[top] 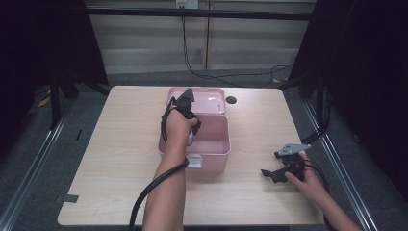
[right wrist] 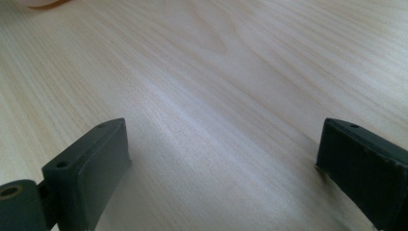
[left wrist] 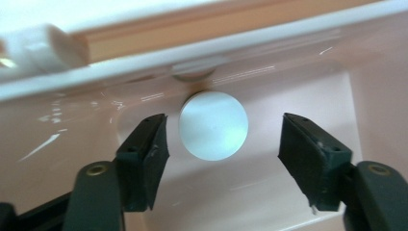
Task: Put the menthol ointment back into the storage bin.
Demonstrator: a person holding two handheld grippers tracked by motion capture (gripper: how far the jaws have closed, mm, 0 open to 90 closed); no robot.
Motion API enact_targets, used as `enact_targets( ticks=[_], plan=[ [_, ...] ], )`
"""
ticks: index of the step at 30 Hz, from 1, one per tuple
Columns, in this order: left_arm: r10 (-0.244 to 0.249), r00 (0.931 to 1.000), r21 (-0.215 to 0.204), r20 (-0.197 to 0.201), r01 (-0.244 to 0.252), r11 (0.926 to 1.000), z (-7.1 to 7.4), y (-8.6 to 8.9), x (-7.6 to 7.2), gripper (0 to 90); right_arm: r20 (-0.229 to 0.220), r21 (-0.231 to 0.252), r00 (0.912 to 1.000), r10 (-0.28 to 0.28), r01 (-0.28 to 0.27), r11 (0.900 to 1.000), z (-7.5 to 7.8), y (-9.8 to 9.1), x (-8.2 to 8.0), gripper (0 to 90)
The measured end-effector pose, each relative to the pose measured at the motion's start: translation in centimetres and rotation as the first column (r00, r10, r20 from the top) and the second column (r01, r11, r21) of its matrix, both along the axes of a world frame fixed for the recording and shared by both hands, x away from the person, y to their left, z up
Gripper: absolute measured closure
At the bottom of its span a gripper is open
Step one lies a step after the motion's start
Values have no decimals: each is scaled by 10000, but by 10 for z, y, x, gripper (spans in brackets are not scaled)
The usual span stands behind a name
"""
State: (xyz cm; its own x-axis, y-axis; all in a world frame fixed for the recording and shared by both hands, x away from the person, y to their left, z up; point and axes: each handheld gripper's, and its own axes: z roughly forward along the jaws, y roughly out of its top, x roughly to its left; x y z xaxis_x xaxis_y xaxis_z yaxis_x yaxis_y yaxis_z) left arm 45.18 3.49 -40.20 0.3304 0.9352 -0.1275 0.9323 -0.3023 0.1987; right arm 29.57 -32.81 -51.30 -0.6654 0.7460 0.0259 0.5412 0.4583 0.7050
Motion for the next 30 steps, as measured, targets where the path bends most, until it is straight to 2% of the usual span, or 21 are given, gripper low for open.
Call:
enact_targets(
  ticks=[2, 4, 11, 21, 26, 30],
  plan=[
    [-82, 10000, -51, -34, 82, 10000, 2, 1, 0, 312, -2, 0, 10000, -2, 2, 10000, 0, 0, 0, 39],
    [61, 9999, -141, -94, -62, 9999, 3, 0, -1, 287, -2, 2, 10000, -2, 2, 10000, 0, 0, 0, 38],
    [-143, 9993, -256, -333, 134, 9996, 6, -1, -2, 227, 0, 2, 10000, -2, 2, 10000, 0, 0, 0, 39],
    [-387, 9991, -480, -177, 378, 9981, 15, 1, -7, 215, 0, -1, 10000, -4, 4, 10000, 0, 0, 0, 39],
    [-803, 9966, -406, -156, 796, 9960, 21, 0, -10, 215, 0, -1, 10000, -1, 1, 10000, 0, 0, 0, 39],
    [-1241, 9920, -422, -232, 1231, 9915, 25, 1, -13, 215, 1, -1, 10000, -4, 4, 10000, 0, 0, 0, 39]
  ],
)
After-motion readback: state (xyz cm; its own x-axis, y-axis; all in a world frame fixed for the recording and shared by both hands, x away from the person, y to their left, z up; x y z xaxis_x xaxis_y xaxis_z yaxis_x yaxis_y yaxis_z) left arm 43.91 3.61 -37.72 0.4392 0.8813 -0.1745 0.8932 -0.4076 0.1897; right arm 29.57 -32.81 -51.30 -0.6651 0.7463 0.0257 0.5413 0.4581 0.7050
